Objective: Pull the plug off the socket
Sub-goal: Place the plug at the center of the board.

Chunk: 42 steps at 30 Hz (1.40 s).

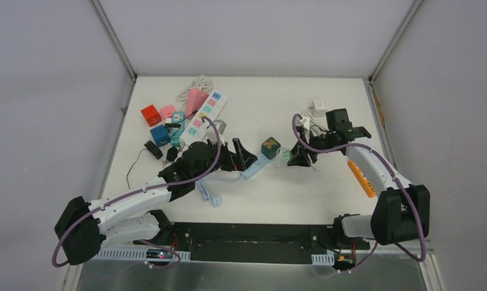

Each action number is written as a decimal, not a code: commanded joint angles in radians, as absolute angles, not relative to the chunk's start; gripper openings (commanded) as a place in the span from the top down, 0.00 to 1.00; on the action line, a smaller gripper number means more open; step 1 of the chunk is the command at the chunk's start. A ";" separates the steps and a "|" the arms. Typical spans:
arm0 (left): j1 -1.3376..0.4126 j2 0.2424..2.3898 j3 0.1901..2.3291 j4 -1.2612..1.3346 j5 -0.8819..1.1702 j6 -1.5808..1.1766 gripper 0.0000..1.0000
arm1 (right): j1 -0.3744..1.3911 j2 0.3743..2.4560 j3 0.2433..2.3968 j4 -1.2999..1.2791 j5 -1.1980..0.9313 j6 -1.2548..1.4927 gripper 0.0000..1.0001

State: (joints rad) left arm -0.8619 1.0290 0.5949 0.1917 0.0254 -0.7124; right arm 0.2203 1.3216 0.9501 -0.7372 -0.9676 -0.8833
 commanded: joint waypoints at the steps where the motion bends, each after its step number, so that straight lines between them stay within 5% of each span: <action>1: -0.852 0.980 0.558 0.175 0.011 -0.606 0.01 | 0.162 1.336 1.034 -0.870 -1.032 -1.011 1.00; 14: -0.850 0.918 0.502 0.142 -0.032 -0.564 0.01 | 0.006 1.377 1.074 -0.880 -0.971 -0.947 1.00; 42: -0.845 0.851 0.423 0.135 -0.066 -0.569 0.01 | -0.080 1.655 1.132 -0.677 -0.468 -0.560 0.98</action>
State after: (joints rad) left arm -0.8555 0.8742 0.4320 0.1177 -0.0479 -0.5835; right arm -0.0753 1.6279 1.0733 -0.6960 -0.5518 -0.6018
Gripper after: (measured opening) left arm 0.991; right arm 0.438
